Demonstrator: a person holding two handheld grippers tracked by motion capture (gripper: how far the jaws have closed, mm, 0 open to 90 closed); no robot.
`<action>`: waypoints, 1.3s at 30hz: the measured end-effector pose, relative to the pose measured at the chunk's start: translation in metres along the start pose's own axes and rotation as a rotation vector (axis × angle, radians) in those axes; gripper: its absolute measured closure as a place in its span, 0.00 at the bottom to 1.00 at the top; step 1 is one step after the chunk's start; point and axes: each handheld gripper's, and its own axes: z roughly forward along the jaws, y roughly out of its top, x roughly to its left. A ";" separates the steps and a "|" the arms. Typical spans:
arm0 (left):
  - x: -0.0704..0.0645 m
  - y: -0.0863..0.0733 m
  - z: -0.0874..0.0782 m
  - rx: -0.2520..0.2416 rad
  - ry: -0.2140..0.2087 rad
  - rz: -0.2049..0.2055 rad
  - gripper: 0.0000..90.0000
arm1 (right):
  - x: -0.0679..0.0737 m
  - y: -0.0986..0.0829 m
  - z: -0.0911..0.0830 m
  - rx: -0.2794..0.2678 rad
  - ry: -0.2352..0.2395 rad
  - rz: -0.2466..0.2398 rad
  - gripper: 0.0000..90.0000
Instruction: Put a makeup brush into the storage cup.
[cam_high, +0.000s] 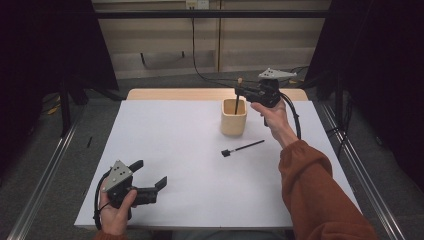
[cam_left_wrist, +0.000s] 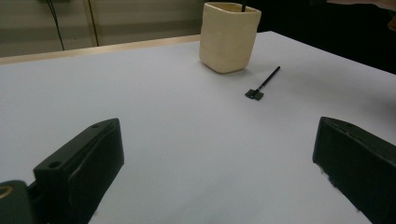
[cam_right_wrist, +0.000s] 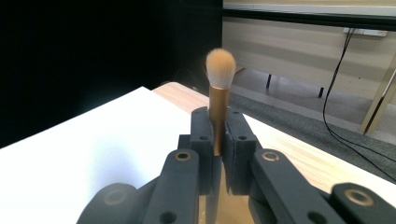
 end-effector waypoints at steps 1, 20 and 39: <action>0.000 0.000 0.000 0.001 0.000 0.002 0.02 | 0.000 0.000 0.001 0.002 -0.001 -0.002 0.93; 0.001 0.000 -0.001 -0.003 0.013 0.008 0.02 | -0.007 -0.025 0.000 0.012 -0.019 0.021 0.93; 0.001 0.001 0.000 -0.002 0.006 0.017 0.02 | -0.009 -0.039 0.000 0.021 -0.012 0.040 0.65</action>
